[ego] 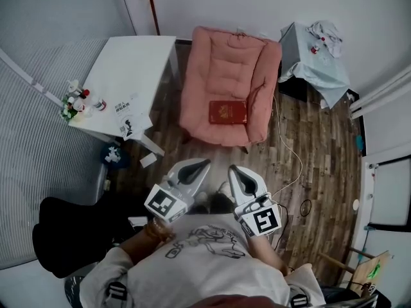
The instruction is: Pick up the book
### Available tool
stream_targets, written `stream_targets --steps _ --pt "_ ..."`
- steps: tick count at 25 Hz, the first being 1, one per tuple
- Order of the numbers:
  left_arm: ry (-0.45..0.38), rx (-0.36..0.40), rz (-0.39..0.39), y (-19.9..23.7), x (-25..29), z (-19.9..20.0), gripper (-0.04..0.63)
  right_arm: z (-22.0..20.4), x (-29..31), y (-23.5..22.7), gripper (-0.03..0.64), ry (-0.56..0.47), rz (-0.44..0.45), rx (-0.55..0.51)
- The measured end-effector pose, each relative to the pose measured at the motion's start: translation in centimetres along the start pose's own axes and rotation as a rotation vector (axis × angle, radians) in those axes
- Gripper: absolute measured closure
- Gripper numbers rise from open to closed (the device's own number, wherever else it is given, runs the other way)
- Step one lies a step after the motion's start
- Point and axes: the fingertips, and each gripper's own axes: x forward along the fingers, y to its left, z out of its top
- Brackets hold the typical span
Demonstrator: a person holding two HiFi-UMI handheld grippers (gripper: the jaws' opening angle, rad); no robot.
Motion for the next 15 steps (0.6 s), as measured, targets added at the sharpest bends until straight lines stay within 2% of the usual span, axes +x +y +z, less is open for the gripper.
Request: stream_targets --steps 3,10,15 --pt "0.010 -0.007 -0.004 0.6 0.7 -0.5 0.591 -0.8 0.6 -1.3 0.611 0.017 -0.029 0.010" --pt "0.029 -0.017 0.014 2.4 3.3 -1.4 0.591 -1.9 2.1 -4.4 0.611 0.046 -0.008 -0.007" --pt "0.030 -0.023 0.023 4.5 7.3 -1.2 0.591 -1.6 4.1 -8.6 0.611 0.036 -0.002 -0.009"
